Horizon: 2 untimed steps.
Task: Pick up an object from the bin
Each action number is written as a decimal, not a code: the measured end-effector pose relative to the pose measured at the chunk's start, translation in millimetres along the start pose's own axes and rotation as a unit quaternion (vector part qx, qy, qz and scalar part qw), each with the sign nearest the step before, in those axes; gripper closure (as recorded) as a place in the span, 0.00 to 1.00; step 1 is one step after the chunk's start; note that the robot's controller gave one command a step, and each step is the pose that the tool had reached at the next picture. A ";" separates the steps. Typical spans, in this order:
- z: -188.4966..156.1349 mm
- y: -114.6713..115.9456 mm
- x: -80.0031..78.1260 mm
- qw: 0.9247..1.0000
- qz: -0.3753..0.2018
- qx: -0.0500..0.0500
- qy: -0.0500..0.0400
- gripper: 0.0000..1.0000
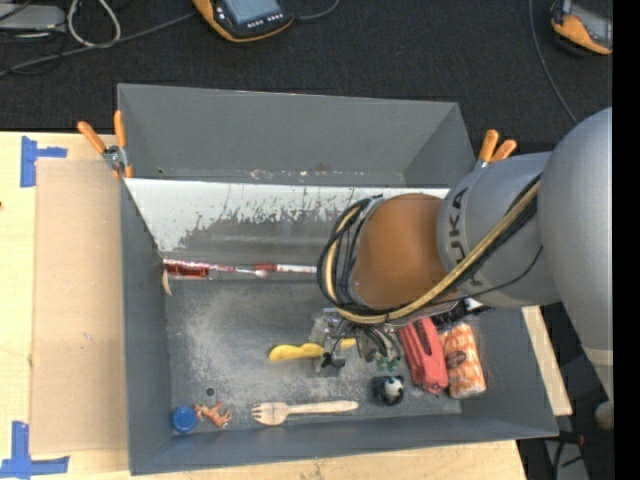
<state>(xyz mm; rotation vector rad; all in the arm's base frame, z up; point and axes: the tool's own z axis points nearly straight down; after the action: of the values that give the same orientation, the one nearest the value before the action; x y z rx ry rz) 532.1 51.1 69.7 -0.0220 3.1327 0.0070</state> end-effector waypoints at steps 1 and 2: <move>0.0 -0.1 0.0 1.000 0.001 0.000 0.000 1.00; 0.0 -0.1 0.0 1.000 0.001 0.000 0.000 1.00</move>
Offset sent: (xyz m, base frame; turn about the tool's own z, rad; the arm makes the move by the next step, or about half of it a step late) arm 0.0000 0.0000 0.0000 0.0000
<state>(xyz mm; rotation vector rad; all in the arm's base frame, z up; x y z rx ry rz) 532.1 51.0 69.7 -0.0176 3.1328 0.0077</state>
